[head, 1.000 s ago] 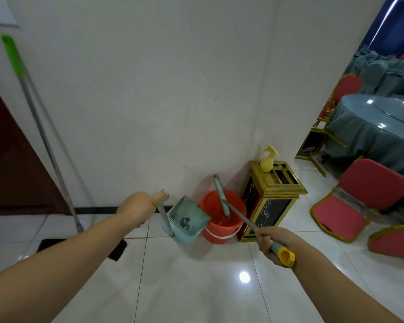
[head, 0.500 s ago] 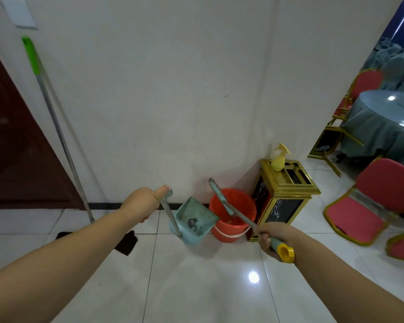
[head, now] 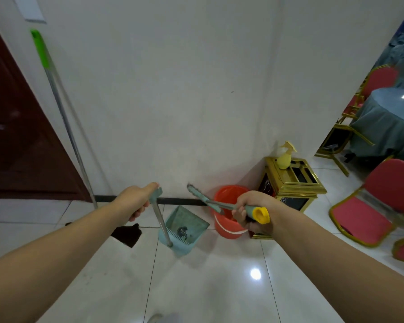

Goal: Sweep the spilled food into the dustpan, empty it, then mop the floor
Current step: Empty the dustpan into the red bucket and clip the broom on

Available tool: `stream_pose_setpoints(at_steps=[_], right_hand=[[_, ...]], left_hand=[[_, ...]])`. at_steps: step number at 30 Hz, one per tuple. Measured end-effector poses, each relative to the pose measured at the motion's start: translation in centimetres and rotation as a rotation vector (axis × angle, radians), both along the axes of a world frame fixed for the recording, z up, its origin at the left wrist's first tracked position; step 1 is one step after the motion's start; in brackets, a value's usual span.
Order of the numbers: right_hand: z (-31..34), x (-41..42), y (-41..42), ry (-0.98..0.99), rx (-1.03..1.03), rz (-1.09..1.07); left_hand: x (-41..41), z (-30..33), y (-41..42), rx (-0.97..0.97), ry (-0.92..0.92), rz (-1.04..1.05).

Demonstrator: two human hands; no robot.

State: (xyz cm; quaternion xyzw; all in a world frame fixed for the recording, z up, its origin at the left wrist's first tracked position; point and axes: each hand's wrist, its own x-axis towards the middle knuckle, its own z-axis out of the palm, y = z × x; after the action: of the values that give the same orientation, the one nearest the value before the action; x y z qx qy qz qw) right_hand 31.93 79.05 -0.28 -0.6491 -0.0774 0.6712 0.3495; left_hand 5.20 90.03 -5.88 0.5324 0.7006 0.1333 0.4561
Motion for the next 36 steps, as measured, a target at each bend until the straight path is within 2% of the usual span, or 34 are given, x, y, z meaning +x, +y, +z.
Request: stream_pose_setpoints(at_steps=[10, 20, 29, 32, 36], right_hand=[[-3.9, -1.8, 2.9, 0.061, -0.082, -0.047], [-8.1, -0.4, 7.2, 0.073, -0.215, -0.054], [-10.7, 1.8, 8.2, 0.06, -0.387, -0.001], [-10.9, 2.6, 8.0, 0.069, -0.42, 0.025], [-9.7, 3.2, 7.3, 0.044, -0.43, 0.174]], left_hand=[[2.7, -7.2, -1.1, -0.193, -0.125, 0.078], [10.4, -14.1, -1.3, -0.415, -0.249, 0.08], [15.5, -15.3, -3.0, -0.635, -0.434, 0.082], [16.6, -15.0, -3.1, -0.714, -0.409, 0.053], [17.8, -14.9, -2.6, -0.854, -0.415, 0.046]])
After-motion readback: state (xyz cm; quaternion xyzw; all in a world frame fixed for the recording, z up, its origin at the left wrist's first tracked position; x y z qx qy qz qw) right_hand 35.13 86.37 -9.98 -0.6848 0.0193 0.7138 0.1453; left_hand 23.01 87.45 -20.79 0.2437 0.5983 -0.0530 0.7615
